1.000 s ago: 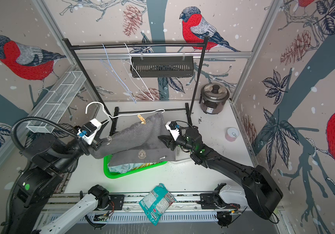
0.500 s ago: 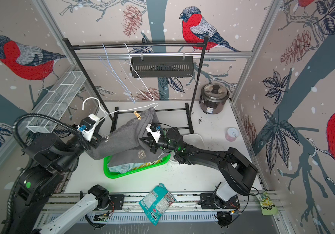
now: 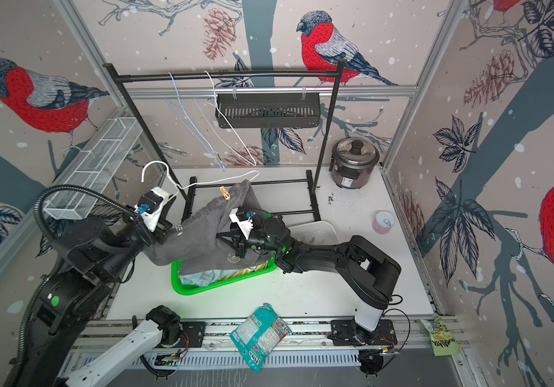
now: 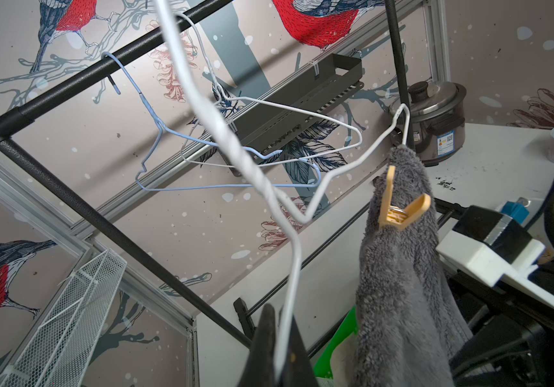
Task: Remove the clothespins securing towels to the hanger
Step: Pick up the hanger from the clothesline.
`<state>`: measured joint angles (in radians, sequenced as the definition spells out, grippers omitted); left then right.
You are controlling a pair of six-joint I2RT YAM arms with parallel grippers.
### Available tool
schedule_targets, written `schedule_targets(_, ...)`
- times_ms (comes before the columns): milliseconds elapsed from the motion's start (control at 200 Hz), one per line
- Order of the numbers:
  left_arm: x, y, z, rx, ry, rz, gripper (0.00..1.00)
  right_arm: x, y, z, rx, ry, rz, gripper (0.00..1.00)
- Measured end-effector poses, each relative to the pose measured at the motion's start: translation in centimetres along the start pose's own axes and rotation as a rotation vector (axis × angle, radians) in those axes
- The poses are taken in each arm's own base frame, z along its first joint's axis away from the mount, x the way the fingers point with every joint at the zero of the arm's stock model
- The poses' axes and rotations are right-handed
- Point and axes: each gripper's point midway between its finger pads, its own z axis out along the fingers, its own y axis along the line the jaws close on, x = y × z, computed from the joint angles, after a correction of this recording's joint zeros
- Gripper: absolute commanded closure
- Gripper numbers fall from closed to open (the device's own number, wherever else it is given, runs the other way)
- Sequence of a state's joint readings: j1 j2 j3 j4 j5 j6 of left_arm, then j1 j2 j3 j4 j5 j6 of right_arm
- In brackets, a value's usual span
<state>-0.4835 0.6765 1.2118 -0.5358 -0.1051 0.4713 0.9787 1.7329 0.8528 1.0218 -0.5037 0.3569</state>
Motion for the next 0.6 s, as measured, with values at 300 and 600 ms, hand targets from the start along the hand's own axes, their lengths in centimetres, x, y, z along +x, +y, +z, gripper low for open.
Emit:
schedule_targets(300,1.0,-0.9,0.9,0.025,0.019,-0.009,1.00,3.2,-2.2,-3.2,0.116,0.056,0.054,0.64)
schedule_targets(600,2.4,-3.2,2.3,0.108,0.030,-0.066,1.00,2.6,-3.3,-7.6,0.263,0.110,0.009,0.34)
